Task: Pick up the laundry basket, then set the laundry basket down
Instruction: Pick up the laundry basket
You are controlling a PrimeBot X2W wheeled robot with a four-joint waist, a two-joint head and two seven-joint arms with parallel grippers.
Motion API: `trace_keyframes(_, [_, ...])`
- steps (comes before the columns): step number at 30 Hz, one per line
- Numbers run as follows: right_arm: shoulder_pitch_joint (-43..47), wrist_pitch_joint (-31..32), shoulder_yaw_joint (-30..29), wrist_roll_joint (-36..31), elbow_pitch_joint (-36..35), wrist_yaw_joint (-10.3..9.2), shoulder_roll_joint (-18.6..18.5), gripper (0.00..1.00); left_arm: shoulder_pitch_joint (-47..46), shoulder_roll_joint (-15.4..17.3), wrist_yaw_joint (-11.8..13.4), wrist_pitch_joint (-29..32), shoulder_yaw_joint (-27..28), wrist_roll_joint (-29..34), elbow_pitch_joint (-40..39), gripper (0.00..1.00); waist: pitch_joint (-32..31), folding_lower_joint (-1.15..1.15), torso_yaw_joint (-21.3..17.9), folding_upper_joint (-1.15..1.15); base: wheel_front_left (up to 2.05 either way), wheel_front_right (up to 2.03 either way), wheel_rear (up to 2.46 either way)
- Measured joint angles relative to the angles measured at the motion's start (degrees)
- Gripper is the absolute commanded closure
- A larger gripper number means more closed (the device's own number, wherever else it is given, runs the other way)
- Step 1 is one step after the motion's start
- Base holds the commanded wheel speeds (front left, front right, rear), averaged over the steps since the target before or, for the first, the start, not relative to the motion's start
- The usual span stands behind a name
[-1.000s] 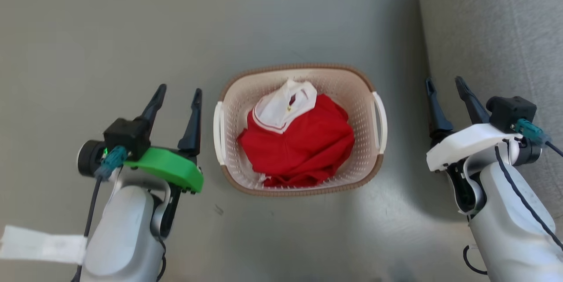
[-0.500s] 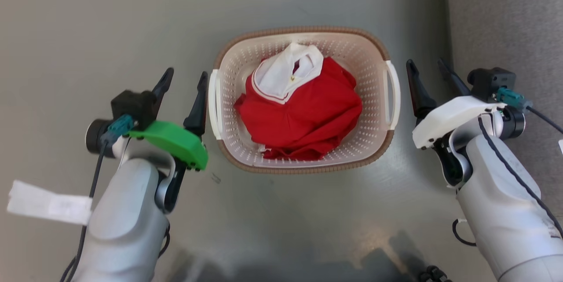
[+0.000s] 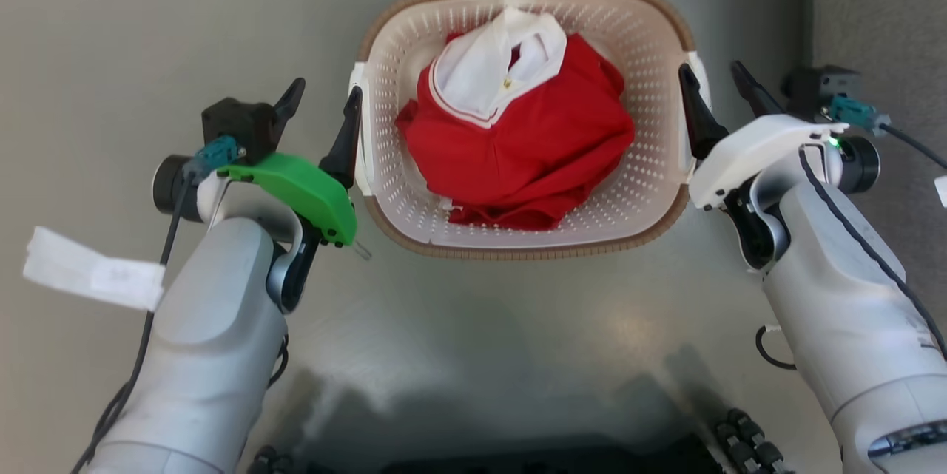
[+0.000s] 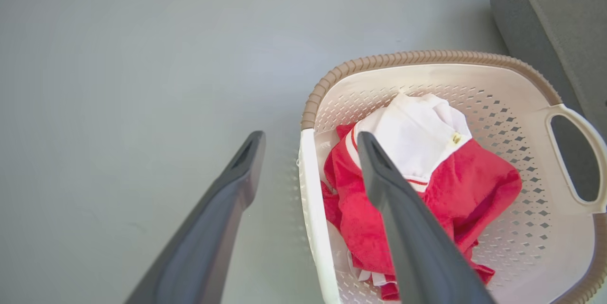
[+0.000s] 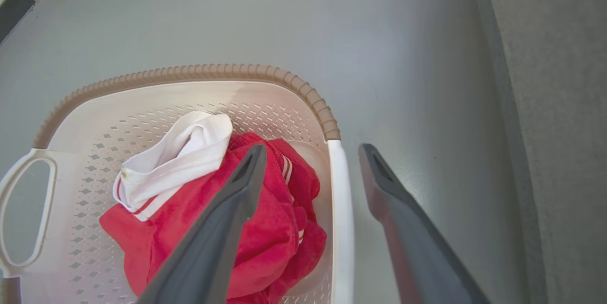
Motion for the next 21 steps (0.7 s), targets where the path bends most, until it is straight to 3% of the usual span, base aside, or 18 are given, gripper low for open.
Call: trace_keyframes(21, [-7.72,-0.05,2.92,1.05,9.07,0.99,1.53,0.00,-9.48,-0.20,-0.02,5.03,-5.01,-6.59,9.69,0.00,9.19,0.00,-1.35,0.00,0.00,0.00,0.00])
